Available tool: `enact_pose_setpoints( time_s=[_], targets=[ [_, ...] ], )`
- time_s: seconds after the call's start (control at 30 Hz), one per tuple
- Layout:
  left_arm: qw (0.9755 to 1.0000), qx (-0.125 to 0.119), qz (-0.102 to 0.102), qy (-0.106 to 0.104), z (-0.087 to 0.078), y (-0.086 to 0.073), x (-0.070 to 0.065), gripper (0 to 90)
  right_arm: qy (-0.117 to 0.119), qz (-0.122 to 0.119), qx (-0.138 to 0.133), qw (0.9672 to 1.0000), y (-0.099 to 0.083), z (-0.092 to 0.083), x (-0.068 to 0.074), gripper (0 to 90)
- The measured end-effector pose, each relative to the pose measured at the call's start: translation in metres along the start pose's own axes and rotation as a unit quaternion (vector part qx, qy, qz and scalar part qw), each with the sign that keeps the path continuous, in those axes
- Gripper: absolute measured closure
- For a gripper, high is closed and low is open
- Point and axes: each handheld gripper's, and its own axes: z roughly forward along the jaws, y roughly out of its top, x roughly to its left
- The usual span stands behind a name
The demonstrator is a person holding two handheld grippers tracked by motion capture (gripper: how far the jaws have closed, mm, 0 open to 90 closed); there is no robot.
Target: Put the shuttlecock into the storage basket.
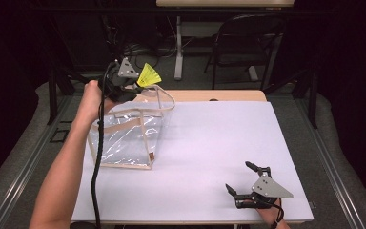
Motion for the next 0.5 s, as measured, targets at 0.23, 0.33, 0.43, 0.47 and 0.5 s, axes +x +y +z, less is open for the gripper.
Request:
enact_pose_setpoints(
  time_s=[0.23,0.33,0.43,0.47,0.5],
  targets=[
    [1.0,0.006,-0.003,0.005,-0.003,-0.006,0.004,64.5,0.0,-0.001,0.0,1.0,0.0,0.0,0.0,2.4],
    [0.9999,0.007,-0.007,0.007,-0.003,-0.008,0.005,64.5,0.0,-0.001,-0.001,1.0,0.0,0.0,0.0,2.5],
    [0.9999,0.006,-0.009,0.008,-0.004,-0.01,0.006,64.5,0.0,-0.001,0.0,1.0,0.0,0.0,0.0,2.4],
    [0.9999,0.005,-0.011,0.01,-0.004,-0.011,0.007,64.5,-0.001,-0.001,0.0,1.0,0.0,0.0,0.0,2.5],
    [0.9999,0.005,-0.011,0.01,-0.004,-0.011,0.007,64.5,-0.001,-0.001,0.0,1.0,0.0,0.0,0.0,2.5]
  ],
)
